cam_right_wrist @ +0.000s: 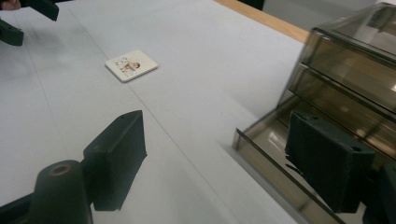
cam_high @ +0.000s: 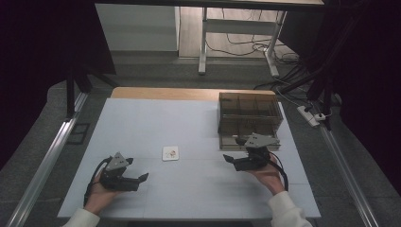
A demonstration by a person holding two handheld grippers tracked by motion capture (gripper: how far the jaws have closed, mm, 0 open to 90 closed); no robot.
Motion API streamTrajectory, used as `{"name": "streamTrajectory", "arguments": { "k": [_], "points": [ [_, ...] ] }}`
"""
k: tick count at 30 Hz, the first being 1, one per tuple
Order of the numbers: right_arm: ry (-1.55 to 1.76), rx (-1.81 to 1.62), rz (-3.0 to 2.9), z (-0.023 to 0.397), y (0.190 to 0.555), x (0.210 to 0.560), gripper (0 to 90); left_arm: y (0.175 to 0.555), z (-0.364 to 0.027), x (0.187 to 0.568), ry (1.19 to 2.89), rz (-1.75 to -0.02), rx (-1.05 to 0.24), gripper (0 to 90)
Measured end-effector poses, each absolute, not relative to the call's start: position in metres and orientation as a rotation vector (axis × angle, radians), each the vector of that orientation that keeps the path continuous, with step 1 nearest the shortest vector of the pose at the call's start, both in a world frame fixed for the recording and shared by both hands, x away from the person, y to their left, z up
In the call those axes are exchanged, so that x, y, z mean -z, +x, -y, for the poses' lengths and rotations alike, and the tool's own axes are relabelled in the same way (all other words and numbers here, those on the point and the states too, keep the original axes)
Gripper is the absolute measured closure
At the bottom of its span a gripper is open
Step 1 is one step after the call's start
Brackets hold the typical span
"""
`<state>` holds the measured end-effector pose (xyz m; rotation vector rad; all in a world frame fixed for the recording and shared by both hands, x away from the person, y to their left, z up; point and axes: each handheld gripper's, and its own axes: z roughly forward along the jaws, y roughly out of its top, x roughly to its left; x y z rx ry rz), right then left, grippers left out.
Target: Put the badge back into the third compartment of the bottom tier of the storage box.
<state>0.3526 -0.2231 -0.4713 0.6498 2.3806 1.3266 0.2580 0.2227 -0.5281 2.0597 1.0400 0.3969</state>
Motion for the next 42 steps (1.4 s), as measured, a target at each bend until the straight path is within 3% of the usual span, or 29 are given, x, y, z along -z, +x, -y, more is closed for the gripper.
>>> {"name": "streamTrajectory", "arguments": {
  "k": [42],
  "points": [
    [0.457, -1.312, -2.571, 0.126, 0.383, 0.481, 20.9, 0.258, -0.222, 0.529, 2.075, -1.043, -0.411, 14.1]
  ]
}}
